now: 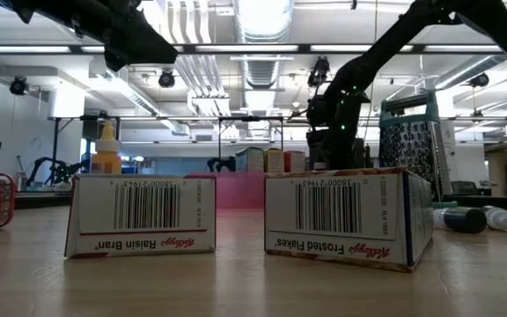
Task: Pick & Place Kitchen Items
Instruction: Put the top small black food coloring bottle into the orange bin, then put the small black food coloring bottle into the orange bin
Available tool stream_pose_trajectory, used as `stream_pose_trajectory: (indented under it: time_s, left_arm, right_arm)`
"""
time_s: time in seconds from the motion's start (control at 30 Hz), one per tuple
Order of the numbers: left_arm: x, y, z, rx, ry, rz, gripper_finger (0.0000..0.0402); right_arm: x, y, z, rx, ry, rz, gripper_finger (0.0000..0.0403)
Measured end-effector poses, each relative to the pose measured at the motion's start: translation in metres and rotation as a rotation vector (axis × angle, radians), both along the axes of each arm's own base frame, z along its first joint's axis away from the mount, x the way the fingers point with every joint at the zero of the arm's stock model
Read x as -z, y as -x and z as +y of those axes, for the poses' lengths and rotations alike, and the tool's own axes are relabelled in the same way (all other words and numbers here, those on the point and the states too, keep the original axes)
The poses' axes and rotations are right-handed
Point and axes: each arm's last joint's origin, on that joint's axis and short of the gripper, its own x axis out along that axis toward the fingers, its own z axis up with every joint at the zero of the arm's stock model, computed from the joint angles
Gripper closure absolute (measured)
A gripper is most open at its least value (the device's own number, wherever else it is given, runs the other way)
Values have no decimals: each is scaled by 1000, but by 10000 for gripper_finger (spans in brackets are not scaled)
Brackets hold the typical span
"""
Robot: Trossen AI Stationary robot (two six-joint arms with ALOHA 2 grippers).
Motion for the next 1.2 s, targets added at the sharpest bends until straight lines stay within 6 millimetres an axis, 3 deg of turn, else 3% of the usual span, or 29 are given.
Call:
stream_pose_trajectory:
  time_s: [0.23,0.47,0.7,0.83,1.03,1.2]
  left_arm:
    - [0,0,0,0,0,0,285]
    - [0,0,0,0,0,0,285]
    - [0,0,0,0,0,0,285]
    - [0,0,0,0,0,0,285]
    - [0,0,0,0,0,0,285]
    - [0,0,0,0,0,0,285]
  right_arm:
    - [-40,5,19,-19,36,-32,292]
    - [-79,-2,69,-70,12,-34,324]
    - [-97,-20,151,-200,-12,-38,348]
    - [-109,-20,203,-249,-15,-67,350]
    - [-121,-2,268,-210,31,-92,335]
    - [-122,20,312,-143,-41,-124,321]
